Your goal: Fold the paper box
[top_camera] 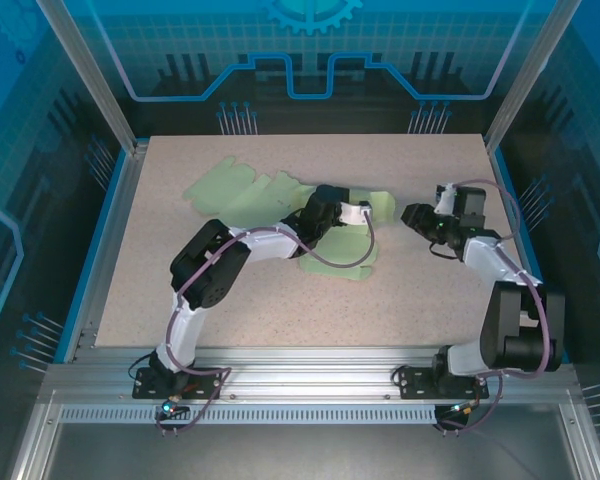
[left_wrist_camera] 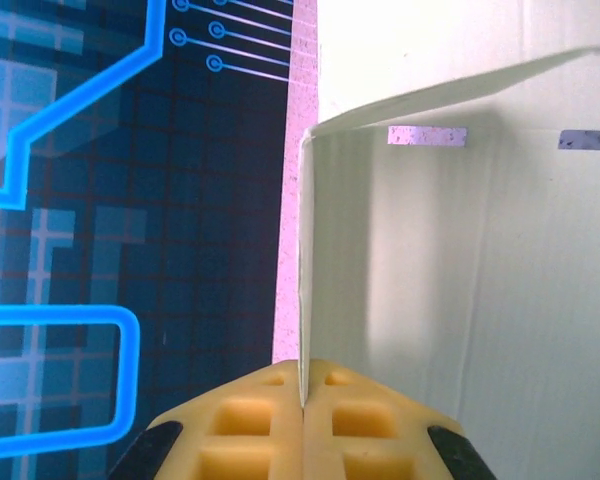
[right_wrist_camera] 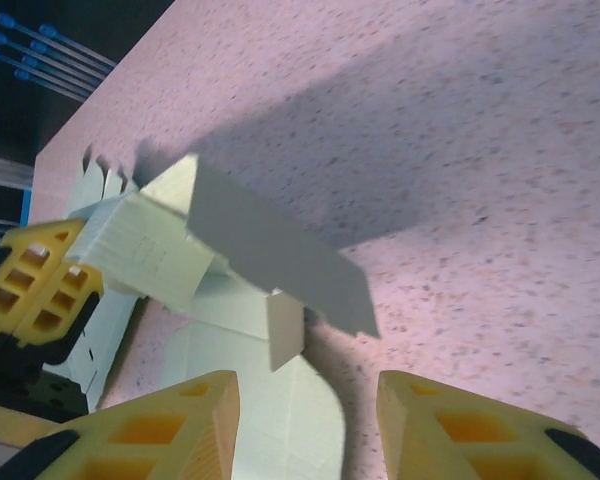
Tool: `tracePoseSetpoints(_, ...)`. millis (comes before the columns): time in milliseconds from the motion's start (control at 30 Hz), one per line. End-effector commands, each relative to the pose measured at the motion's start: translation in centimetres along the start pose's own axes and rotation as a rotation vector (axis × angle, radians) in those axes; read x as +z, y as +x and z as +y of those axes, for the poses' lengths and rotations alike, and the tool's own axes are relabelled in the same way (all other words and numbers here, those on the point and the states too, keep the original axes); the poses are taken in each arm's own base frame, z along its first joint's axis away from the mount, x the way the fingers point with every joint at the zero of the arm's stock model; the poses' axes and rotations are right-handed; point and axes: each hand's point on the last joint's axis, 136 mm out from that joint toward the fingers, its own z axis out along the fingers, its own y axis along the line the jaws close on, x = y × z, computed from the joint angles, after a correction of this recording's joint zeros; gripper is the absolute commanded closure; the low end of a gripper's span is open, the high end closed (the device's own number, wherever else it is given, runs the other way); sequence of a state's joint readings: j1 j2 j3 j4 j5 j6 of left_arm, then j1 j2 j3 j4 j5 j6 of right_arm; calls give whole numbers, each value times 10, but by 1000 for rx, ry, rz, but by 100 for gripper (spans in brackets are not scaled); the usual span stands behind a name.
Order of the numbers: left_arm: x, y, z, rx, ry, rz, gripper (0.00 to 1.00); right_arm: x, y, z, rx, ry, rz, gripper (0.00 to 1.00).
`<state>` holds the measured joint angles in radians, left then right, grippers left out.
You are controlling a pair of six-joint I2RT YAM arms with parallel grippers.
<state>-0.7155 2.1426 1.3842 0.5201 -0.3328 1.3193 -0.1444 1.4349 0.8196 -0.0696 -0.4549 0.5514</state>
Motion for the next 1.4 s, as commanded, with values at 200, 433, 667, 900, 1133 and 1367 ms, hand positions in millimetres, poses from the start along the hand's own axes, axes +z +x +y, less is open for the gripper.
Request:
tracePoseSetpoints(200,7,-17,-10,75,-68,-89,100,34,-42,-15,63,-88,61,59)
tracePoseSetpoints(433,8,-15,-12,82,-81,-86,100,89,-37,-15,38,-94,169,60)
tracePoseSetpoints(667,14,-14,-17,97,-85,-83,100,110,-10,-7,-7,-102,224,60)
tracePoseSetpoints(900,22,-10,-23,101,-76,-68,100,108,9,-9,-18,-104,231,60)
tracePoseSetpoints(1133,23,-4,-30,91,-55,-63,100,107,26,-3,-44,-114,234,59)
tracePoseSetpoints(1367,22,-2,-27,57,-57,-63,100,102,39,3,-69,-111,215,59)
